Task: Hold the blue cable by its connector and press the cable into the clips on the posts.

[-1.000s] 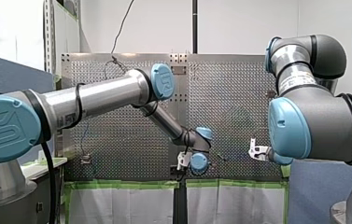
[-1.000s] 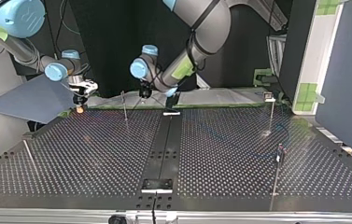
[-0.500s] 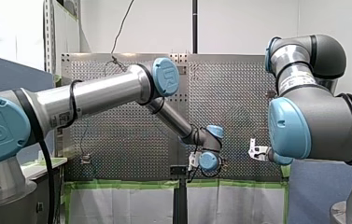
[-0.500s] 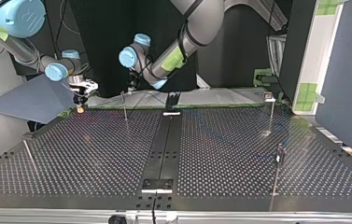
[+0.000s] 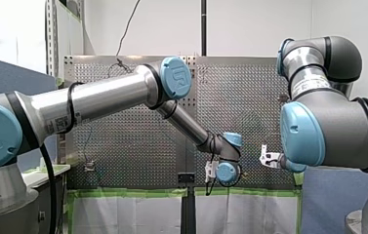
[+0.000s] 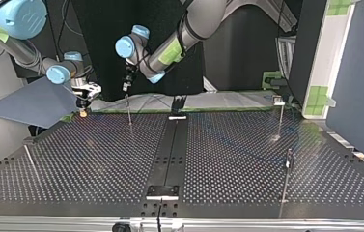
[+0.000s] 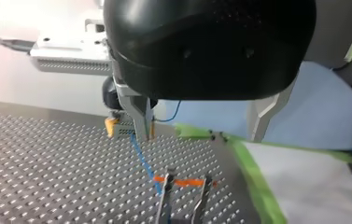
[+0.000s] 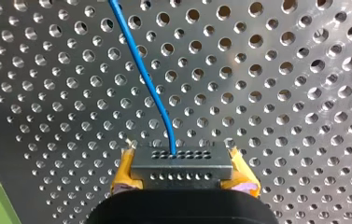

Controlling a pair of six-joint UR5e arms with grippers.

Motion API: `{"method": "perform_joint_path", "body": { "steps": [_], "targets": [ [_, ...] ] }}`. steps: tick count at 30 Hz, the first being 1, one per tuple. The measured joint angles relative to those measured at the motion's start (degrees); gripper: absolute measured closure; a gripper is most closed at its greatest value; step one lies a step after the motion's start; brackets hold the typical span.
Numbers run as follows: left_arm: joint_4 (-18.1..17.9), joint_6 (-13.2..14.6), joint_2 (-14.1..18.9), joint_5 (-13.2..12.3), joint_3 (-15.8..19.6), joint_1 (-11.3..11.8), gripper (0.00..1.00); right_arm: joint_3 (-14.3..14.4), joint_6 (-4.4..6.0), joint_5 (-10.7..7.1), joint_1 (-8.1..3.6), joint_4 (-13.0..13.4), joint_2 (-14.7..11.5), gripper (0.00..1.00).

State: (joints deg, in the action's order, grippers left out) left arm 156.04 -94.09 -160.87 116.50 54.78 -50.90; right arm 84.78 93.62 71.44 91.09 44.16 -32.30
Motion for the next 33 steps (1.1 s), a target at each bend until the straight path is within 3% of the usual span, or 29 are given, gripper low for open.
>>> {"method": "perform_joint_path", "body": {
  "steps": [11, 19, 26, 33],
  "targets": [
    [-4.2, 1.8, 0.0, 4.9, -0.6, -0.8, 0.00, 0.0, 0.00, -0.15, 0.00, 0.0, 0.0, 1.00],
    [-4.7, 2.0, -0.1, 5.0, 0.2, -1.0, 0.00, 0.0, 0.00, -0.15, 0.01, 0.0, 0.1, 1.00],
    [-6.0, -0.1, -0.4, 3.4, 0.3, -0.5, 0.00, 0.0, 0.00, -0.15, 0.01, -0.1, 0.1, 1.00],
    [-6.1, -0.6, -1.9, 3.5, -0.4, 0.0, 0.00, 0.0, 0.00, -0.15, 0.01, -0.2, 0.1, 1.00]
  ]
}}
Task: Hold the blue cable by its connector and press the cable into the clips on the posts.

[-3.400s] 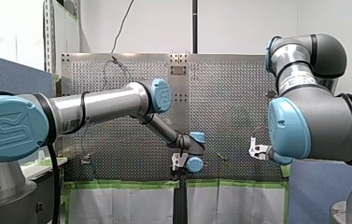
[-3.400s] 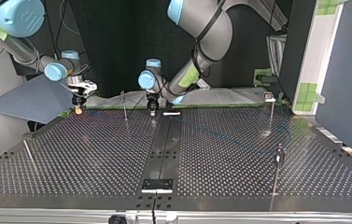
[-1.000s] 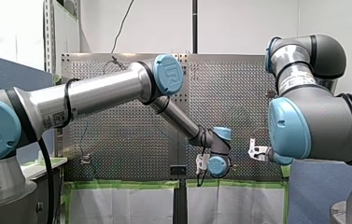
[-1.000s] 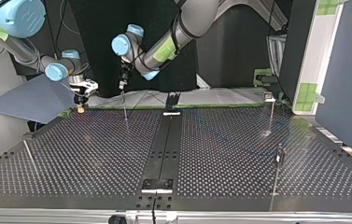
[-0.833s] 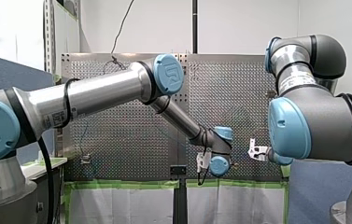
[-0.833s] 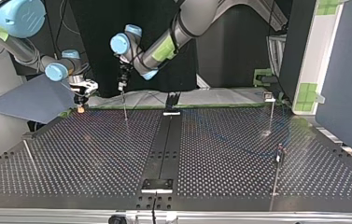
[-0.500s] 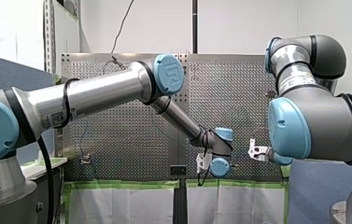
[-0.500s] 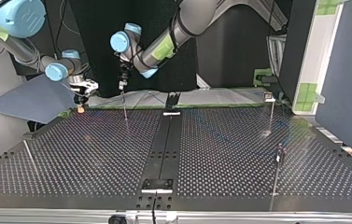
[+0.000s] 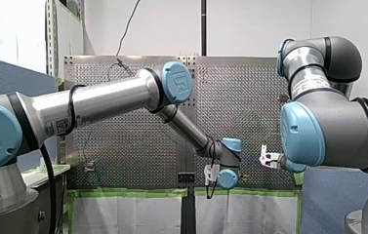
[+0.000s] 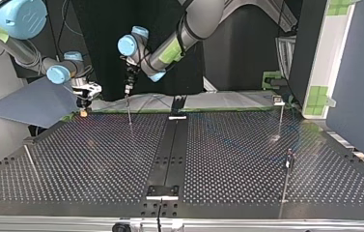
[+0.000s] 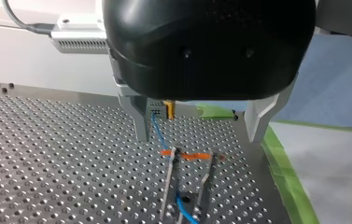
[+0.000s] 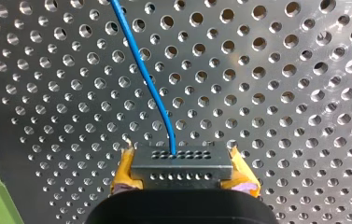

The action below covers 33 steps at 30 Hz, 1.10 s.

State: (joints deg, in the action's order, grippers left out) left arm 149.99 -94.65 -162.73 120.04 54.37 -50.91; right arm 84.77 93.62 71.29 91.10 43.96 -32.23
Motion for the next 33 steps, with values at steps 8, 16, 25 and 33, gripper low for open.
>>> {"method": "perform_joint_path", "body": {
  "steps": [8, 16, 25, 33],
  "targets": [
    [0.3, 0.6, -0.2, 0.5, -0.9, 0.2, 0.00, 0.0, 0.00, 0.00, 0.01, -0.1, 0.0, 1.00],
    [0.5, 0.7, -0.2, 0.6, -1.1, 0.1, 0.00, 0.0, 0.00, 0.00, 0.01, -0.1, 0.0, 1.00],
    [1.2, 0.8, -0.2, 0.7, -1.2, 0.2, 0.00, -0.1, 0.00, 0.00, 0.03, 0.1, 0.0, 1.00],
    [0.9, 0.8, -0.2, 0.7, -0.9, 0.2, 0.00, 0.0, 0.00, 0.00, 0.13, -0.1, 0.0, 1.00]
  ]
}}
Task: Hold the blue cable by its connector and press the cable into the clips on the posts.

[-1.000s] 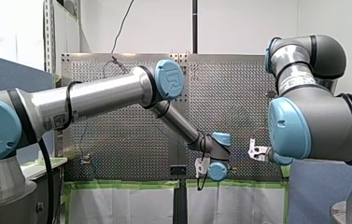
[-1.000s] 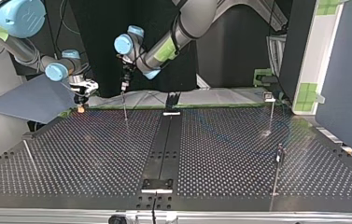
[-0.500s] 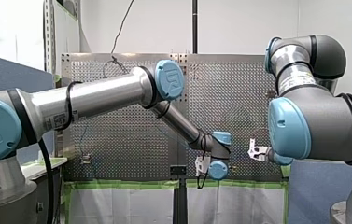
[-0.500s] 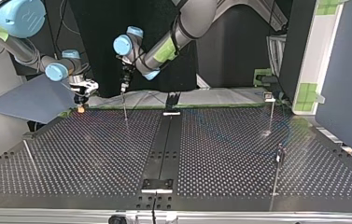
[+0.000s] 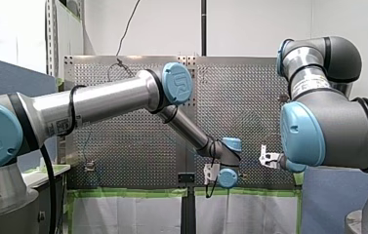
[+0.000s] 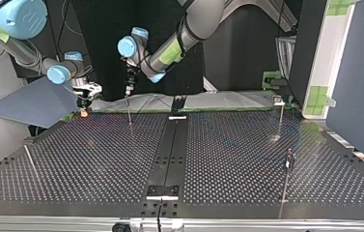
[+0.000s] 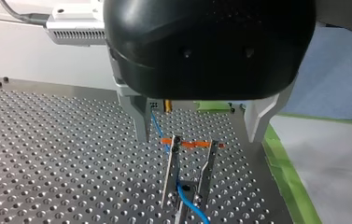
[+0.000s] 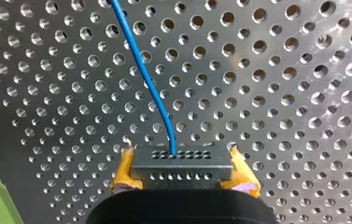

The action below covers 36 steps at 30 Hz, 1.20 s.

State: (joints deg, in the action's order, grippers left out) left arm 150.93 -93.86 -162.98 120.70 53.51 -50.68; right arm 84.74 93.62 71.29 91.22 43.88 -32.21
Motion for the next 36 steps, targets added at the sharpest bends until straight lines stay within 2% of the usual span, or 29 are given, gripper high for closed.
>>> {"method": "perform_joint_path", "body": {
  "steps": [12, 19, 26, 28, 31, 36],
  "targets": [
    [-0.1, 0.1, 0.0, 0.3, 1.2, 0.1, 0.00, 0.0, 0.00, 0.00, 0.13, 0.0, 0.0, 1.00],
    [1.8, 0.3, 2.6, 3.6, 4.0, -1.5, 0.00, -0.1, 0.00, 0.00, 0.14, 0.0, 0.0, 1.00],
    [-1.4, -0.1, 6.7, 7.6, 8.1, -5.3, 0.00, -0.1, -0.06, 0.00, 0.19, 0.0, 0.0, 1.00],
    [-2.4, -0.3, 7.7, 8.1, 9.1, -6.1, 0.00, -0.1, -0.06, 0.00, 0.18, 0.0, 0.0, 1.00],
    [-4.0, -0.9, 9.3, 8.0, 10.7, -6.6, 0.00, -0.1, -0.04, 0.00, 0.19, 0.0, 0.0, 1.00],
    [-6.6, -3.1, 12.0, 6.0, 13.4, -6.0, 0.00, -0.1, -0.05, 0.00, 0.21, 0.0, 0.0, 1.00]
  ]
}}
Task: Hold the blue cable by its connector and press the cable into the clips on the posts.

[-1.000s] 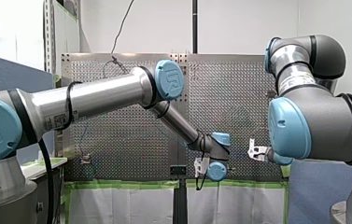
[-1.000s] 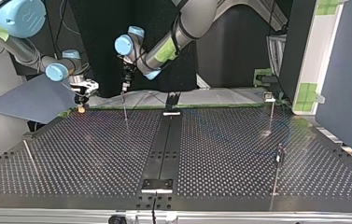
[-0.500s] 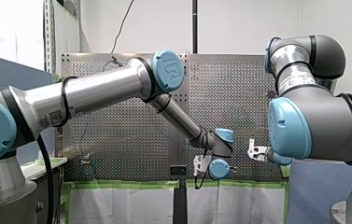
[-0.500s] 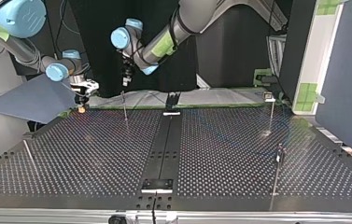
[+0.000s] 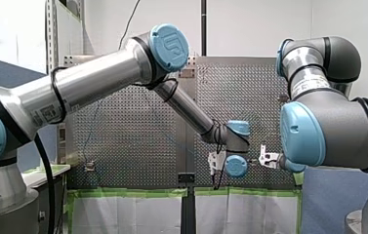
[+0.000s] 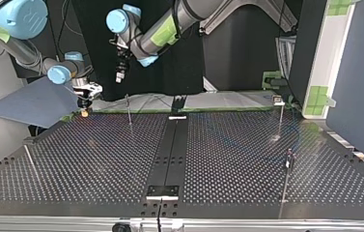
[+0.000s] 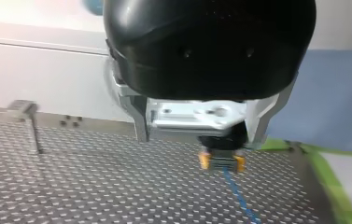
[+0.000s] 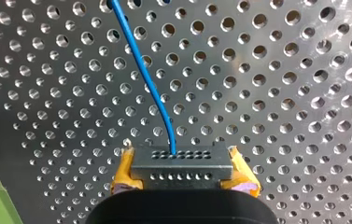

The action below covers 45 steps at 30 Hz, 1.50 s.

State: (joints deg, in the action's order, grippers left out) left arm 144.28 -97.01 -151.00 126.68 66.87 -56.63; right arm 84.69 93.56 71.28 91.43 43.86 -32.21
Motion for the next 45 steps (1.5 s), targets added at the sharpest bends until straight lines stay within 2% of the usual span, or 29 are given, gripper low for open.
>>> {"method": "perform_joint_path", "body": {
  "steps": [8, 12, 29, 38, 45],
  "targets": [
    [-4.5, -4.4, 4.5, -4.4, 4.5, 1.8, 0.00, 0.0, -0.03, -0.06, 0.07, -0.1, 0.0, 1.00],
    [-5.6, -6.1, 6.6, -6.0, 6.6, 2.2, 0.00, 0.0, -0.07, -0.40, 0.19, -0.3, 0.0, 1.00],
    [-5.6, -7.7, 15.9, -6.1, 15.9, 3.9, 0.00, 0.0, -0.11, -0.70, 0.40, -0.7, 0.0, 1.00],
    [-9.1, -9.7, 21.0, -6.9, 20.9, 5.3, 0.00, 0.0, -0.12, -0.76, 0.62, -0.8, 0.0, 1.00],
    [-9.9, -10.0, 24.8, -7.6, 24.8, 5.6, 0.00, 0.0, -0.18, -0.72, 0.86, -0.8, 0.0, 1.00]
  ]
}}
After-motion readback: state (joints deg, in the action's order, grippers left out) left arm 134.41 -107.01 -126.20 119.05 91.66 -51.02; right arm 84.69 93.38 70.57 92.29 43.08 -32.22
